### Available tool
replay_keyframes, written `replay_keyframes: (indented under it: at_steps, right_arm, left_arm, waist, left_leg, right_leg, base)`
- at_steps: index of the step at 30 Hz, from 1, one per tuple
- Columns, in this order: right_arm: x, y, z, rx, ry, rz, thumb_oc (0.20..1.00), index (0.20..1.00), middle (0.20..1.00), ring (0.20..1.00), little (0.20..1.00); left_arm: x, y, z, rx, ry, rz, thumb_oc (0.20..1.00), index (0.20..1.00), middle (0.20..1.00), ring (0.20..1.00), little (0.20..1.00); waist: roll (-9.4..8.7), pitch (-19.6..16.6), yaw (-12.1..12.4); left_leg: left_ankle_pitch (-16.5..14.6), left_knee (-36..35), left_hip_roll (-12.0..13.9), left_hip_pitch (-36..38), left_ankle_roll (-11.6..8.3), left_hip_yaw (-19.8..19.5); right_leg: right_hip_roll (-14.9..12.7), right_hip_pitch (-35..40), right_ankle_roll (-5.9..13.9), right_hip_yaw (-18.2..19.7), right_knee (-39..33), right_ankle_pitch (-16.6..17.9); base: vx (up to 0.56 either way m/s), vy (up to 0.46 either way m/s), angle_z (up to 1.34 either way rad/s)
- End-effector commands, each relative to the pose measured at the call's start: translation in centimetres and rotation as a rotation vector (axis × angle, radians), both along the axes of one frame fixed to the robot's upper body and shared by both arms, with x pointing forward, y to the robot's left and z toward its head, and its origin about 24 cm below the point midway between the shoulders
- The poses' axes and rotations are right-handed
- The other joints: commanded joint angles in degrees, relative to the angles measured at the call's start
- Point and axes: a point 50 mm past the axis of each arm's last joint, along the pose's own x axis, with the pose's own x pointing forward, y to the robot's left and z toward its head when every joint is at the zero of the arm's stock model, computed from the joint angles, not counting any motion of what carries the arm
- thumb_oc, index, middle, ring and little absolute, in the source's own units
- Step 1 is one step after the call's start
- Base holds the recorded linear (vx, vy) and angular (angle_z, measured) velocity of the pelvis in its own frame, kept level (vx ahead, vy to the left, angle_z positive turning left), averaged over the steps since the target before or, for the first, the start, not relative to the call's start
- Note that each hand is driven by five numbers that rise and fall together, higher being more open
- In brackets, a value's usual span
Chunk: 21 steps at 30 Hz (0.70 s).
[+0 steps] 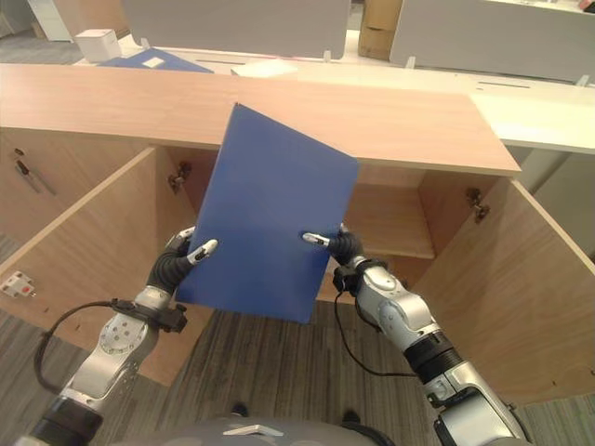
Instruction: Put the empty folder in the office cabinet
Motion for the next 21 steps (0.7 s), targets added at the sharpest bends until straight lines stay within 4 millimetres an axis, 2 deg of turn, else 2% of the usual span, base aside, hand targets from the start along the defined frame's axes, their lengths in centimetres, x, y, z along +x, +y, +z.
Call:
replay_keyframes:
  at_steps: [1, 7, 8, 10, 17, 18, 19, 20, 21]
  right_arm:
    - [1.7, 1.7, 5.2, 0.106, -0.165, 0.048, 1.000, 1.000, 1.000, 1.000, 1.000]
    - [1.2, 2.3, 5.0, 0.121, -0.180, 0.068, 1.000, 1.000, 1.000, 1.000, 1.000]
    - [1.2, 2.3, 5.1, 0.116, -0.188, 0.065, 0.423, 0.423, 0.423, 0.423, 0.423]
    - [1.2, 2.3, 5.1, 0.109, -0.201, 0.057, 0.200, 0.200, 0.200, 0.200, 0.200]
    - [1.4, 1.7, 5.6, 0.052, -0.262, 0.031, 0.200, 0.200, 0.200, 0.200, 0.200]
    - [1.6, 1.3, 5.7, 0.018, -0.292, 0.012, 0.200, 0.200, 0.200, 0.200, 0.200]
    - [1.7, 1.0, 5.9, -0.021, -0.324, -0.004, 0.200, 0.200, 0.200, 0.200, 0.200]
    - [1.8, 0.8, 6.0, -0.042, -0.338, -0.013, 0.200, 0.200, 0.200, 0.200, 0.200]
    - [1.9, 0.4, 6.1, -0.094, -0.374, -0.029, 0.200, 0.200, 0.200, 0.200, 0.200]
  left_arm:
    - [1.6, -1.2, 5.2, -0.172, -0.257, -0.023, 0.200, 0.200, 0.200, 0.200, 0.200]
    - [1.9, -2.1, 4.9, -0.280, -0.201, -0.071, 0.200, 0.200, 0.200, 0.200, 0.200]
    - [2.0, -2.3, 4.7, -0.286, -0.183, -0.077, 0.200, 0.200, 0.200, 0.200, 0.200]
    - [2.0, -2.5, 4.4, -0.299, -0.161, -0.082, 0.200, 0.200, 0.200, 0.200, 0.200]
    - [1.6, -2.6, 3.0, -0.320, -0.103, -0.067, 0.200, 0.200, 0.200, 0.200, 0.200]
    - [1.5, -2.5, 2.9, -0.327, -0.096, -0.053, 0.398, 0.398, 0.398, 0.398, 0.398]
    - [1.5, -2.4, 2.8, -0.332, -0.091, -0.036, 0.859, 0.859, 0.859, 0.859, 0.859]
    - [1.5, -2.3, 2.8, -0.336, -0.089, -0.029, 1.000, 1.000, 1.000, 1.000, 1.000]
    - [1.4, -2.2, 2.7, -0.338, -0.088, -0.008, 1.000, 1.000, 1.000, 1.000, 1.000]
  waist:
    - [0.38, -0.62, -0.28]
    - [0.18, -0.55, -0.50]
    - [0.18, -0.56, -0.62]
    - [0.19, -0.58, -0.70]
    - [0.16, -0.28, -0.80]
    - [0.15, -0.14, -0.80]
    - [0.12, -0.08, -0.72]
    - [0.11, -0.07, -0.71]
    - [0.10, 0.04, -0.69]
  left_leg:
    - [-6.81, 0.05, -2.98, -0.28, 4.22, -2.38]
    - [-6.81, 0.05, -2.97, -0.32, 4.20, -2.49]
    - [-6.81, 0.05, -2.96, -0.33, 4.20, -2.46]
    - [-6.78, 0.05, -2.97, -0.36, 4.19, -2.43]
    - [-6.88, 0.05, -2.94, -0.31, 4.24, -2.27]
    - [-6.90, 0.05, -2.99, -0.32, 4.30, -2.33]
    - [-6.92, 0.05, -2.99, -0.38, 4.29, -2.40]
    - [-6.95, 0.05, -3.01, -0.40, 4.29, -2.44]
    - [-6.99, 0.05, -3.03, -0.42, 4.31, -2.50]
  right_leg:
    - [-1.24, 1.70, 1.81, -1.40, 0.15, -3.32]
    - [-1.24, 1.65, 1.83, -1.44, 0.15, -3.14]
    - [-1.25, 1.63, 1.81, -1.44, 0.15, -3.13]
    - [-1.22, 1.58, 1.82, -1.39, 0.15, -3.09]
    - [-1.25, 1.58, 1.84, -1.47, 0.15, -3.08]
    - [-1.24, 1.61, 1.83, -1.47, 0.15, -3.10]
    - [-1.25, 1.63, 1.86, -1.50, 0.15, -3.14]
    - [-1.25, 1.62, 1.87, -1.50, 0.15, -3.15]
    - [-1.26, 1.62, 1.88, -1.53, 0.15, -3.17]
  base:
    - [0.00, 0.000, 0.00]
    - [0.00, 0.000, 0.00]
    - [0.00, 0.000, 0.00]
    - [0.00, 0.000, 0.00]
    - [0.00, 0.000, 0.00]
    - [0.00, 0.000, 0.00]
    - [0.00, 0.000, 0.00]
    - [0.00, 0.000, 0.00]
    - [0.00, 0.000, 0.00]
